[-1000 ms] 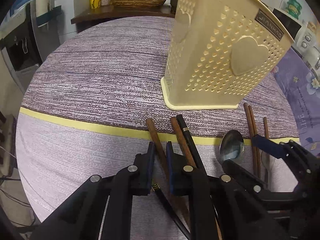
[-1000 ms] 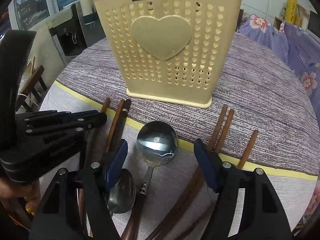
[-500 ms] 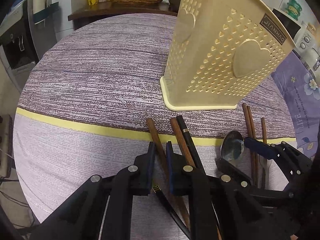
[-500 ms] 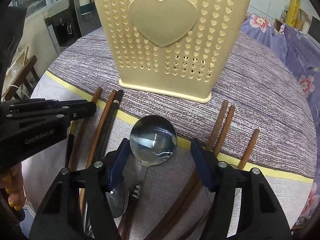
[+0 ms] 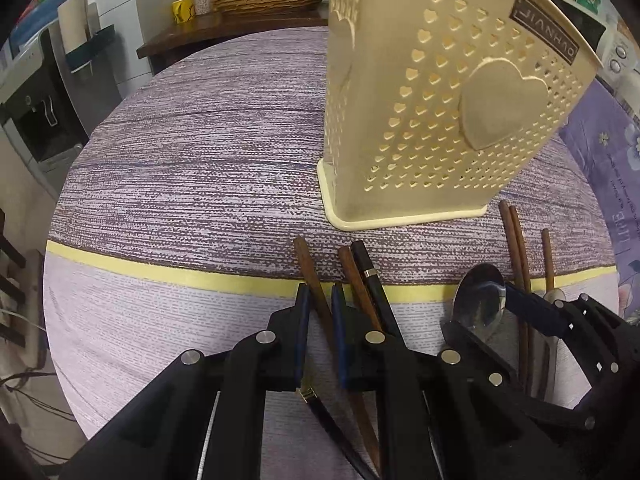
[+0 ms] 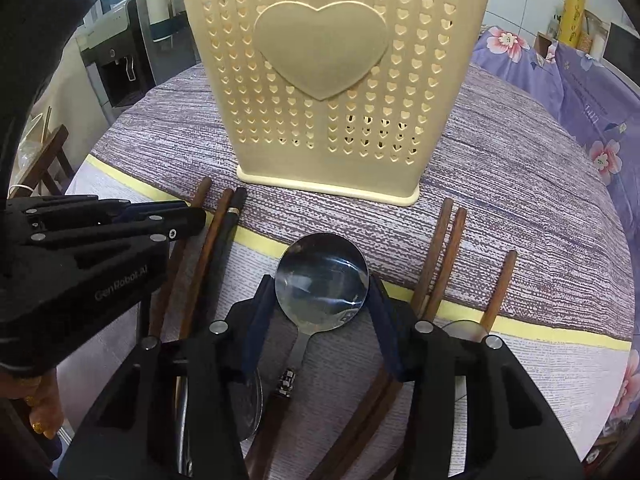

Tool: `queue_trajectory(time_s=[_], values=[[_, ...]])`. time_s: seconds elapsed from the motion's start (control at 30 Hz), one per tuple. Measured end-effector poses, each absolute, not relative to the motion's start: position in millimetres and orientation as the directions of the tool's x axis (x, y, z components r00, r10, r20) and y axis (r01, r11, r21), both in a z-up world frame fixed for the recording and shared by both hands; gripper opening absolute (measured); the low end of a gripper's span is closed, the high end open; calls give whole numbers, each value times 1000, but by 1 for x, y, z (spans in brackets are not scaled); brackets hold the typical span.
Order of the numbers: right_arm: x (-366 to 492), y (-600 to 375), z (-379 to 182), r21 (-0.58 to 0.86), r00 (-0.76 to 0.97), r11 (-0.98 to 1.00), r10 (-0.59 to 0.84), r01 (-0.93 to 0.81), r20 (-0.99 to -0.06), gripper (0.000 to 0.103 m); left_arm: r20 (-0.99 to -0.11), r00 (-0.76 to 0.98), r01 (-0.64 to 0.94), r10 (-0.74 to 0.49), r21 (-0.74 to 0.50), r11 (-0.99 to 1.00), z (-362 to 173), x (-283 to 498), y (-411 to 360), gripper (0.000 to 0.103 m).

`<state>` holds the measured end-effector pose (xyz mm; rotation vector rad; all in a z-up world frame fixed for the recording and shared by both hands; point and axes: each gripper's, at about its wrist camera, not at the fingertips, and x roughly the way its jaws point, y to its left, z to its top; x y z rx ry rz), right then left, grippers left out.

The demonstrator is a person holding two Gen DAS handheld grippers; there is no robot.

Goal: Organize utensils
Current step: 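Grasp a brown chopstick with the left tool while the right tool grasps a dark-handled metal spoon, then lift the chopstick with the left tool while the right tool carries the spoon over the holder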

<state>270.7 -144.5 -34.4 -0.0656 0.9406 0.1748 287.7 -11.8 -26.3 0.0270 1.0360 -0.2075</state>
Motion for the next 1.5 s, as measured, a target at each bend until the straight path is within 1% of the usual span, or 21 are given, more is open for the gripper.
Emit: queue_trajectory(time_s=[0.13,0.23,0.4,0.63,0.9,1.03,1.27,1.5], values=[[271,-152,-33,66,577,981,160,-181,-801,48,-849,506,163,-154,-81,983,-28,289,-9,11],[272,-158,-29,88,586,979,181,-184,-790,48,-842,511,144,-173,-114,983,-28,288,-5,10],[259,-166,-8,120,640,971,227,-207,-734,48,-803,560,138,-206,-155,978,-11,283,5,8],[235,-180,37,126,726,962,265,-241,-634,48,-698,666,155,-263,-216,964,37,260,21,8],[221,-191,73,107,779,958,278,-265,-562,47,-566,774,186,-283,-224,957,94,227,41,8],[220,-188,78,98,789,959,274,-264,-551,47,-519,815,166,-258,-217,962,104,221,53,8],[216,-187,82,79,795,958,273,-275,-542,47,-496,826,160,-267,-247,956,106,215,62,8],[214,-190,90,89,795,950,299,-299,-528,47,-462,845,173,-270,-242,955,121,206,68,8]])
